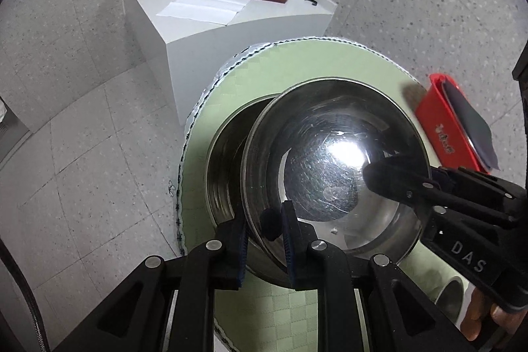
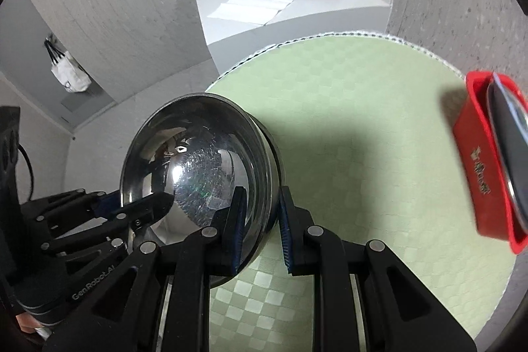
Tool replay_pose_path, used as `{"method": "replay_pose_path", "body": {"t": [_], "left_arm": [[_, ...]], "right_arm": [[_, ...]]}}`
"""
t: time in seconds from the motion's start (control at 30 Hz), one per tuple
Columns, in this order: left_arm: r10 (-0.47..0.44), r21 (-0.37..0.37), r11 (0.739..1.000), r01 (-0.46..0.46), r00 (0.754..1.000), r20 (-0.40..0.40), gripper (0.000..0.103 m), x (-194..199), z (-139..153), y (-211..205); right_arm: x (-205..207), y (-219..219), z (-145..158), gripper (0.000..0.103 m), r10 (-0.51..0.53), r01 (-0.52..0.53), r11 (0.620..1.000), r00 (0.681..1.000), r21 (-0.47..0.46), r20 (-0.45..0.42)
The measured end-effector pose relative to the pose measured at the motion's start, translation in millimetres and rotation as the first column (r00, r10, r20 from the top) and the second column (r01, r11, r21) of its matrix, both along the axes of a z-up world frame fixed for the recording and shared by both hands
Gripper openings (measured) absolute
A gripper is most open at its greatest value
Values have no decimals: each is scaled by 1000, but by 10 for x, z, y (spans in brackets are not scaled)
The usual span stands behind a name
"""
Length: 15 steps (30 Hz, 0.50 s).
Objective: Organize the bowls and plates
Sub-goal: 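Carry the medium steel bowl onto another steel bowl and release both grippers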
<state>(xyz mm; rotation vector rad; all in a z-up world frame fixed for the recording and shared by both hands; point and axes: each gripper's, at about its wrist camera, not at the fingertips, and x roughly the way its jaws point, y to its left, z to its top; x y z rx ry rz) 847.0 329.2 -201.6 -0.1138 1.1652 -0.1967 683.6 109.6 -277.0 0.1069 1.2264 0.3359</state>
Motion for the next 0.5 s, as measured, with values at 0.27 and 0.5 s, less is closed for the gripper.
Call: {"method": "replay_pose_path", "body": {"t": [0.27, 0.5], "left_arm": [[-2, 13, 1000, 2, 1000, 13, 20, -17, -16, -45], [9, 9, 1000, -9, 1000, 18, 22, -10, -30, -19]], "right_arm": [[-14, 71, -13, 22, 3, 0, 997, 999, -77, 35], [-39, 32, -73, 33, -39, 42, 995, 999, -88, 29]]}}
